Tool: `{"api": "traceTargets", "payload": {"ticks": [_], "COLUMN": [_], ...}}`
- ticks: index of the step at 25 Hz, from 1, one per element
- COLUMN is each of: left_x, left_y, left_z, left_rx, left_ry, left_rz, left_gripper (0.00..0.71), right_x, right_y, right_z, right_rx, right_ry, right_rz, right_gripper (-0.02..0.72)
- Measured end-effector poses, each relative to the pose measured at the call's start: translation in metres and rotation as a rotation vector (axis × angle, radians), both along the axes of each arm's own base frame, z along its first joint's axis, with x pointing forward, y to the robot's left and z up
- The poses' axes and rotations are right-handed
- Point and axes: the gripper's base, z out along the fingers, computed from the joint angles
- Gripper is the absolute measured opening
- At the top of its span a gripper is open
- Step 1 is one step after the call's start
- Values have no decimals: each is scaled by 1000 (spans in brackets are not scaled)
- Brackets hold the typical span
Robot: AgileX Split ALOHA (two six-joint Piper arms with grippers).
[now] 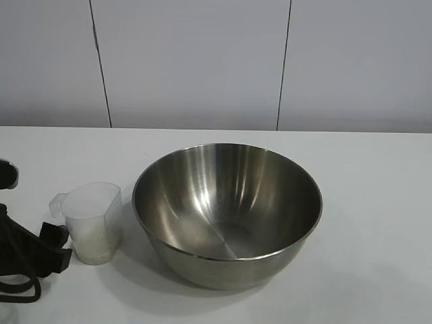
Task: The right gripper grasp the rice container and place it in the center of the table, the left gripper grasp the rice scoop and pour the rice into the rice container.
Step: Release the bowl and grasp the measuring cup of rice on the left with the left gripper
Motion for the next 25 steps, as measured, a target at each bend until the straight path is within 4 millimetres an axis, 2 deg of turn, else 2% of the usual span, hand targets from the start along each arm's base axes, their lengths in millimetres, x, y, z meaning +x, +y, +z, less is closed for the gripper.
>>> {"api": "traceTargets", "payload": {"ticks": [14,20,25], "left_x": [8,14,20], "left_y": [-5,7,11], "left_z": [2,2,2], "left_rx": [-16,-42,-76], "left_ry": [-27,-23,-13], "left_rz": [5,27,-65], "left_gripper": [603,603,603], "right_x": [0,0,0], "right_y": [0,0,0], "right_z": [0,0,0], "right_rx": [0,0,2], "right_ry": [0,0,0], "right_rz": [0,0,1], "right_gripper": [661,661,661]}}
